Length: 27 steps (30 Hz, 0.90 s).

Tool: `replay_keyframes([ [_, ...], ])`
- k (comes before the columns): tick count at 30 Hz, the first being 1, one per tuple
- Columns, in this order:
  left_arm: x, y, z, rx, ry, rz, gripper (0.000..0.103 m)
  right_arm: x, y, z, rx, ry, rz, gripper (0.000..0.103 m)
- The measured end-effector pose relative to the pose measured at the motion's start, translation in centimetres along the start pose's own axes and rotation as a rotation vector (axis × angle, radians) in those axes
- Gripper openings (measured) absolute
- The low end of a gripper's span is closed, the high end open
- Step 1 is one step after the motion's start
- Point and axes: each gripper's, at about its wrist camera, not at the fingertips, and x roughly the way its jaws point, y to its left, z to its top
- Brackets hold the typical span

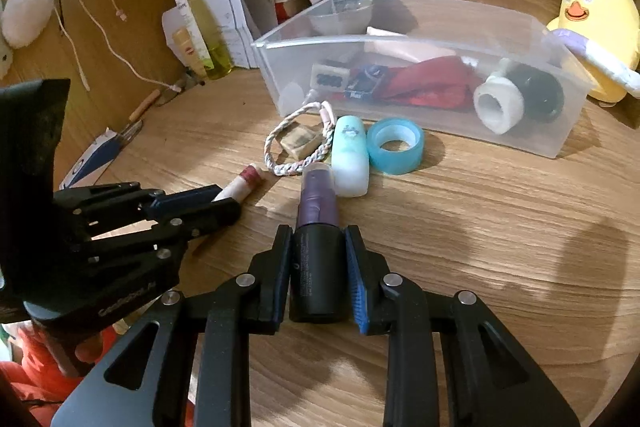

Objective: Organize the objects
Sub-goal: 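Carry the white lipstick tube and purple-capped bottle over the clear box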

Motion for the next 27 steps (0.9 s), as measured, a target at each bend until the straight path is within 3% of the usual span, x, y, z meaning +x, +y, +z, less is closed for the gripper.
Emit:
replay_keyframes([
  [13,-2.4,0.3,2.0,-0.033,-0.092,-0.006,0.014,-1.9,-0.9,1.4,0.022,-0.068,-0.007,0.024],
  [27,-4.0,-0.2,6.2,-0.046,-0.199,-0.057,0.014,-5.2,-4.0,4.3,0.061,-0.184,-0.081,0.024],
])
